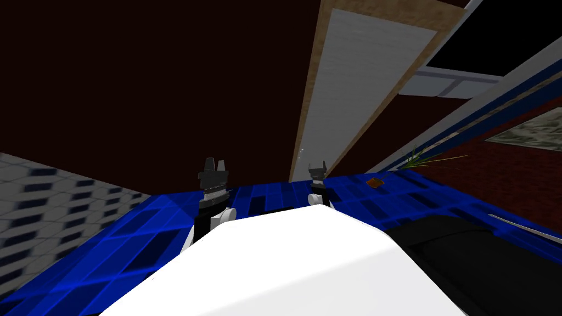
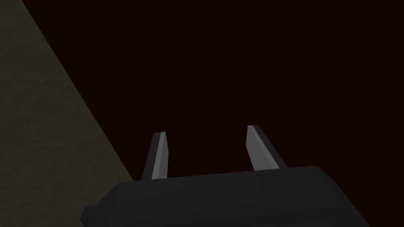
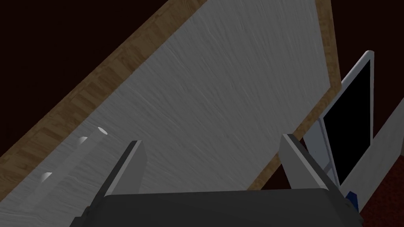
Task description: Pull the door open
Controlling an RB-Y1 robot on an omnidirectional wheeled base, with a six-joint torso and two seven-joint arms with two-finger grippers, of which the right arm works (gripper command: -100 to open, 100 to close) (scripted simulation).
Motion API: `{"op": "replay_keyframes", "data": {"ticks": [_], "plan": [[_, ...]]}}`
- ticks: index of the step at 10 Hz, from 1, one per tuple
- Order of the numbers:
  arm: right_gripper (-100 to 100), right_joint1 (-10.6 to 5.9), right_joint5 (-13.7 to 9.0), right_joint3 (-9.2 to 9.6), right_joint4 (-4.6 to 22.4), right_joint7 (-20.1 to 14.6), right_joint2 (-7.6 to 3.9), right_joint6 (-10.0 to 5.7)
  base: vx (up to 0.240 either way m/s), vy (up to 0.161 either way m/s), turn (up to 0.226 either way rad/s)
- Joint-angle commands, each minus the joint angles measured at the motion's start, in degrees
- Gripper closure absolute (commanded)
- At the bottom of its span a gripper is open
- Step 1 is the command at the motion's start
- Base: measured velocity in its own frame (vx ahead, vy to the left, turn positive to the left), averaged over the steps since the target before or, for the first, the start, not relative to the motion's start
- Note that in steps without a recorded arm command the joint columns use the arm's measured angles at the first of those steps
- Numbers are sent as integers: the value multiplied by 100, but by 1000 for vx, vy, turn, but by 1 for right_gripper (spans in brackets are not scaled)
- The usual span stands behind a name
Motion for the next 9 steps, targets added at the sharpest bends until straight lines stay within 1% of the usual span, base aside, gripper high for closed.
{"op": "replay_keyframes", "data": {"ticks": [1,3,7,8,9], "plan": [[-100,-76,-164,-44,243,-224,-27,-46,33,-101,254],[-100,-162,-361,-90,565,-486,-60,-124,28,-109,182],[-100,-333,-754,-180,1209,-1009,-120,-281,12,-107,214],[-100,-333,-754,-180,1209,-1009,-120,-281,9,-76,67],[-100,-376,-852,-203,1370,-1140,-134,-320,14,-67,107]]}}
